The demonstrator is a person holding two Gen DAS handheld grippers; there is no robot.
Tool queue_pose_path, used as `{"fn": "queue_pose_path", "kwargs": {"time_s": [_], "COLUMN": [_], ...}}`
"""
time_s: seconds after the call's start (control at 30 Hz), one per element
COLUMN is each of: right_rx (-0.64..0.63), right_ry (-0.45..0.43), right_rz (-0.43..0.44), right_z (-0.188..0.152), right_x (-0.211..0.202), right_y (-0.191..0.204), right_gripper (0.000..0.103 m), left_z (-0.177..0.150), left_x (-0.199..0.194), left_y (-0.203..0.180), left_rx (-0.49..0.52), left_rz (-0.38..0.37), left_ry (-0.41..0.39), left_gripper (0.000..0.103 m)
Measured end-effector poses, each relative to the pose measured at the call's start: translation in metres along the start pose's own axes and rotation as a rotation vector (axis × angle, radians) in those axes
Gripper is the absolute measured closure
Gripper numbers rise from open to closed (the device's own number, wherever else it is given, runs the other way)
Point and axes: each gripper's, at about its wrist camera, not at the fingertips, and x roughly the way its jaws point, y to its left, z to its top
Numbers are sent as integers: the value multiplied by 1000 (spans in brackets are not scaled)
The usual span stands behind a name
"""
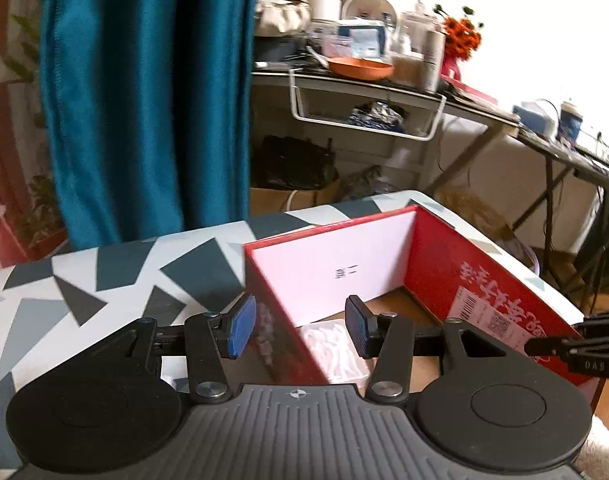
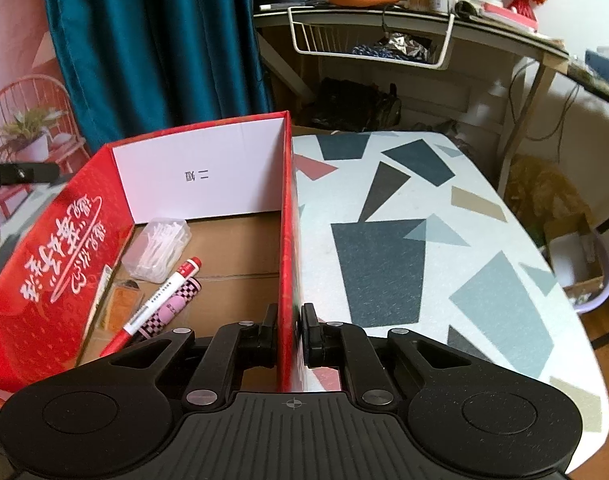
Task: Organize rigid objects
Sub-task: 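Carry the gold card with the left tool into the red box and release, then withdraw the open left tool toward the red lipstick tube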
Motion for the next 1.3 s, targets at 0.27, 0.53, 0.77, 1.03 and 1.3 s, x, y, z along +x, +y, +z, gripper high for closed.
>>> {"fn": "queue_pose_path", "kwargs": {"time_s": [0.27,0.53,0.77,1.03,1.3], "right_rx": [-27,-68,-84,-79,-66], "right_ry": [6,11,-1,-6,-13], "right_rz": [-15,-34,-37,-34,-29], "right_z": [1,4,4,3,2], "right_x": [-2,-10,-17,-18,-19], "right_y": [3,10,11,10,9], "right_gripper": [94,95,95,95,95], "left_z": [-3,-4,-10,-18,-22], "left_x": [-4,-8,-13,-21,-31], "left_y": [16,25,24,31,39], "left_rx": [-45,-109,-119,-145,-176], "left_rz": [76,114,117,132,152], "left_ry": [33,22,29,33,11], "left_gripper": [51,51,51,51,51]}}
